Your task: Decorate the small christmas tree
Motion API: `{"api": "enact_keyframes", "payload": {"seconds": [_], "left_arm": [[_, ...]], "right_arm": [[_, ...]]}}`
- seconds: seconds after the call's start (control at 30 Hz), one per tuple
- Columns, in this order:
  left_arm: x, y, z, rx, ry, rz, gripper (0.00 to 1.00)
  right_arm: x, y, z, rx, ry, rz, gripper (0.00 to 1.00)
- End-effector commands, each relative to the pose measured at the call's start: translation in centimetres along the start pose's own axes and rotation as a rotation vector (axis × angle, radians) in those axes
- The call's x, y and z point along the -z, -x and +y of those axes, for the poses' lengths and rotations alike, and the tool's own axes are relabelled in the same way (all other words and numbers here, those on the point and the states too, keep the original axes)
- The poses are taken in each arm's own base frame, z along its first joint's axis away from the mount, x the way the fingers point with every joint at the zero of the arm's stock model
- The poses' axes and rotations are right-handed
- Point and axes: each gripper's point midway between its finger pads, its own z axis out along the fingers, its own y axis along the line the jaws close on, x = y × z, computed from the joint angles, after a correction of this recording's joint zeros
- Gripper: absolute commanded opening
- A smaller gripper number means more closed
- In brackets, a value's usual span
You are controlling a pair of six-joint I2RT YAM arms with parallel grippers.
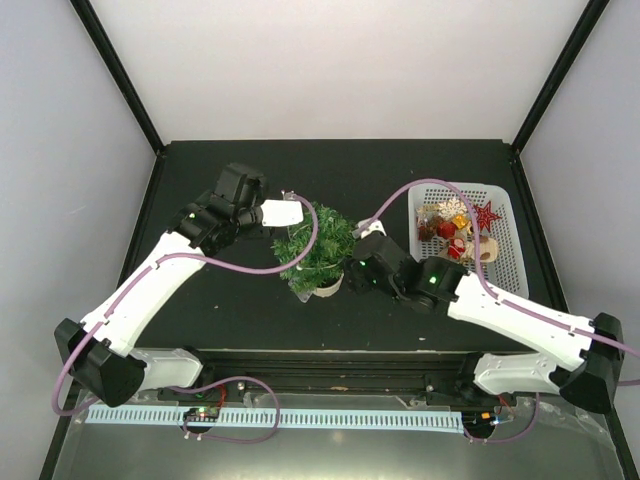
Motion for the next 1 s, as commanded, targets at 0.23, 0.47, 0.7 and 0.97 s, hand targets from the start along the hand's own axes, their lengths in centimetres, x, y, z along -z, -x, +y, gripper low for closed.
{"api": "enact_keyframes", "payload": {"seconds": [0.23,0.47,0.7,0.97], "left_arm": [[1.3,0.1,0.0,0.05,0.01,-0.043,0.02],[2.3,0.3,-1.1,0.063,-0.029,-0.077,0.02],[3.1,0.5,-2.5,0.052,-0.063,-0.112,0.04],[4.1,0.8,-4.6,0.024,-0.123,-0.154,0.08]], "right_arm": [[-3.4,1.4,-2.9,-0.053,-0.038,-0.007,0.72],[-5.3,2.9,-4.5,-0.074,-0.049,-0.014,0.72],[-7.1,5.5,-6.2,-0.108,-0.033,-0.07,0.72],[-7.7,6.8,-7.8,-0.13,-0.024,-0.095,0.72]]}}
